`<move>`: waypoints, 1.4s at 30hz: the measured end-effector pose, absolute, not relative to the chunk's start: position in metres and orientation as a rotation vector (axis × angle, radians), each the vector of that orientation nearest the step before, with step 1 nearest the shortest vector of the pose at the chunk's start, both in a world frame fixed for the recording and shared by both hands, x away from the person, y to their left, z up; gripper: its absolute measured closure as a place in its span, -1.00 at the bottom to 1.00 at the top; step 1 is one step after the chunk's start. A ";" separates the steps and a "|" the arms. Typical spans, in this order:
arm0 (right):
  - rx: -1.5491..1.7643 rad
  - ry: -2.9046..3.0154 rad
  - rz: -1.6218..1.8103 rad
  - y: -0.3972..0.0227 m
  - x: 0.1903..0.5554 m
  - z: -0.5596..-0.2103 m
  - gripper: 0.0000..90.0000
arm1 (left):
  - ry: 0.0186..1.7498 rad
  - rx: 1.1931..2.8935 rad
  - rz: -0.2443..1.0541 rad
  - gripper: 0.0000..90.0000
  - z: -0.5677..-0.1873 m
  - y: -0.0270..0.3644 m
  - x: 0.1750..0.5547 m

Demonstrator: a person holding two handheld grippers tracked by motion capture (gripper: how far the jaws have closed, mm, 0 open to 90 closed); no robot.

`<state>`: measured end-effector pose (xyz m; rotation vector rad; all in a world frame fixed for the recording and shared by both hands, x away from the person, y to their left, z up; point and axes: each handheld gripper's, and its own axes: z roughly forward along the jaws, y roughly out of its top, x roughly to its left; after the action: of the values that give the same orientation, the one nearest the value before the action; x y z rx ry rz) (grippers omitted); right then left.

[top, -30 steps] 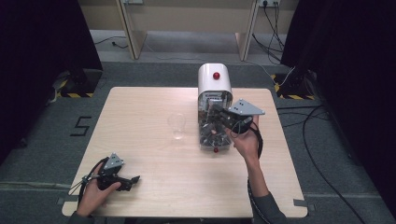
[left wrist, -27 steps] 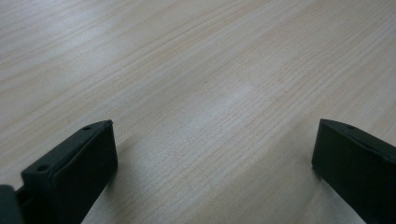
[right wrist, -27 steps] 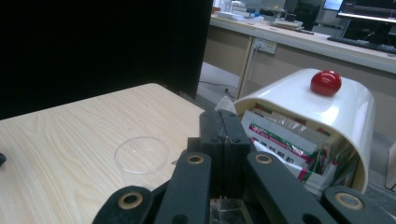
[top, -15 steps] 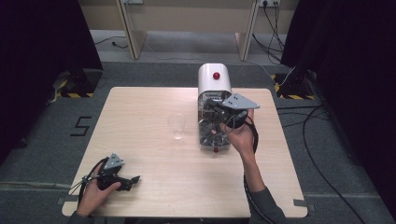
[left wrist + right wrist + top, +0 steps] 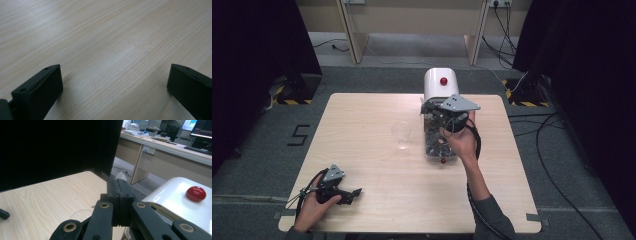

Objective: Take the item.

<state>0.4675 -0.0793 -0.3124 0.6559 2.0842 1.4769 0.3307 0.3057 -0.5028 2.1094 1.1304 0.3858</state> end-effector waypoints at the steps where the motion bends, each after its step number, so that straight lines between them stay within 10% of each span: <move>1: 0.649 2.085 1.475 -0.078 0.468 -0.312 1.00 | 1.131 2.109 0.386 -1.00 -0.503 0.306 0.331; 42: 0.646 2.274 1.361 -0.005 0.497 -0.357 1.00 | 1.130 2.112 0.385 -1.00 -0.503 0.306 0.331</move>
<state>0.4973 -0.0048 -0.3566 0.6462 2.2745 1.3612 0.3307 0.3058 -0.5027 2.1120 1.1298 0.3853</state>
